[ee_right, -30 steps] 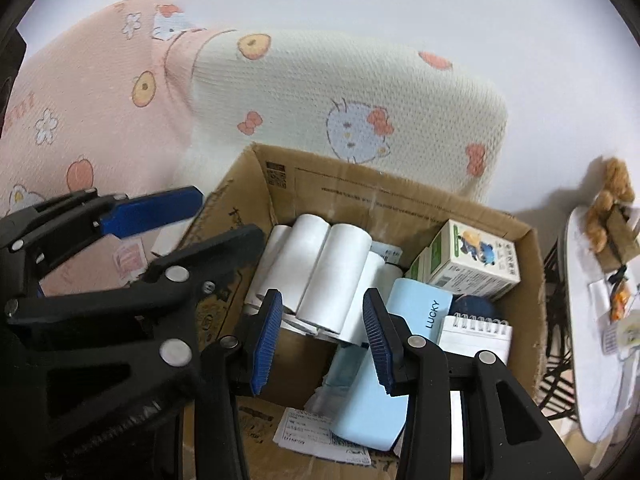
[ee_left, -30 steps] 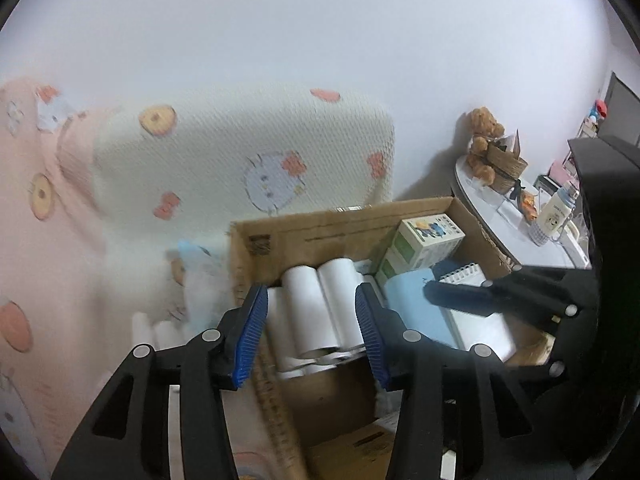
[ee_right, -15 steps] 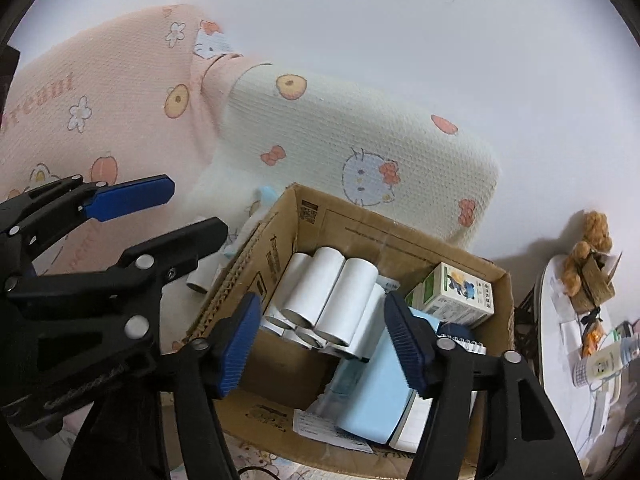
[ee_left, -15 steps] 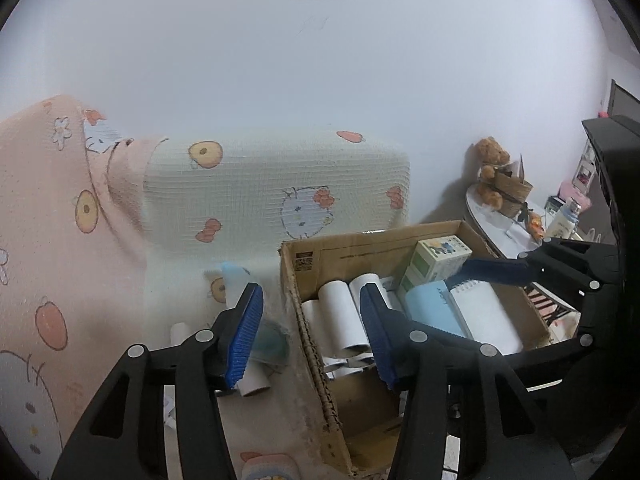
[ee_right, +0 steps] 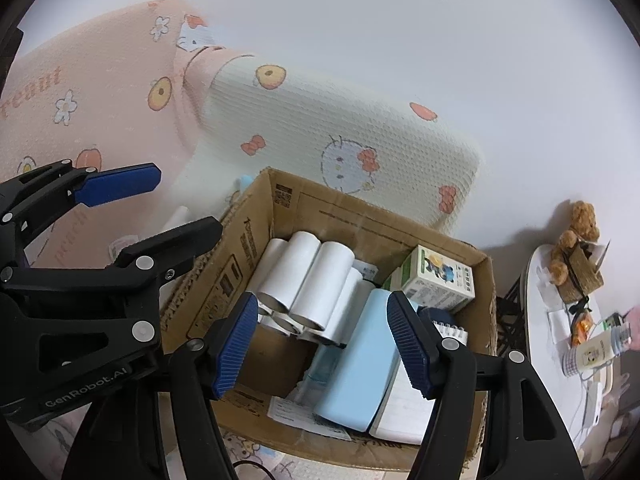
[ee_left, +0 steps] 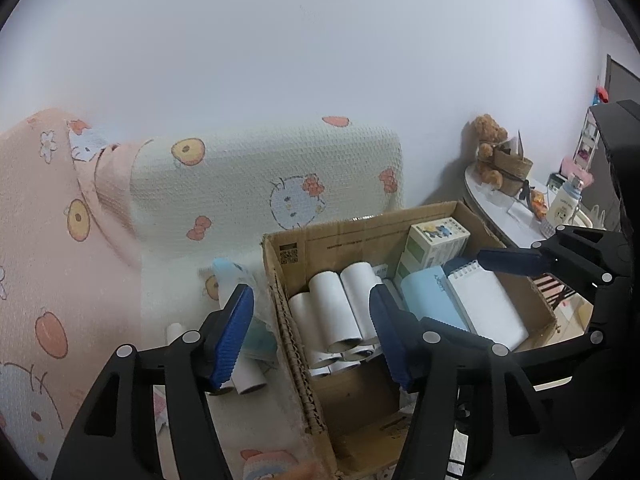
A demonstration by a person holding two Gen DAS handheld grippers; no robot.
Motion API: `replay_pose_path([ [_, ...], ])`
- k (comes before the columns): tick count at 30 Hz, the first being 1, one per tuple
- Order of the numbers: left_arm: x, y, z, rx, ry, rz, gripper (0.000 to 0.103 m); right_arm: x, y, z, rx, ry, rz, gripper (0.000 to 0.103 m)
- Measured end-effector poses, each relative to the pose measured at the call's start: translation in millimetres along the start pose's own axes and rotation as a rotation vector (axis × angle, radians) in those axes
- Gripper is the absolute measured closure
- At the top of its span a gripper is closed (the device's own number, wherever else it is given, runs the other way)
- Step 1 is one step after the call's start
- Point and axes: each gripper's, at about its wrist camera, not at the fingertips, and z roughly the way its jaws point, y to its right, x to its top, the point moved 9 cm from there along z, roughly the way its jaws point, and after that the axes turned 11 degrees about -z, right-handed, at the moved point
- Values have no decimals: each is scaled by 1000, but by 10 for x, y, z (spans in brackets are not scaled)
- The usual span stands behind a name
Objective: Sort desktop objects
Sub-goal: 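Raise both open tools up away from the box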
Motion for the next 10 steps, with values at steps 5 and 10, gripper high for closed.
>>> replay_pose_path([
  [5,-39,35,41,27,-9,20,38,-68,47,66,-11,-20,9,38],
  [10,-26,35,73,27,-13,27,38,-88,60,77,-13,-29,8,38],
])
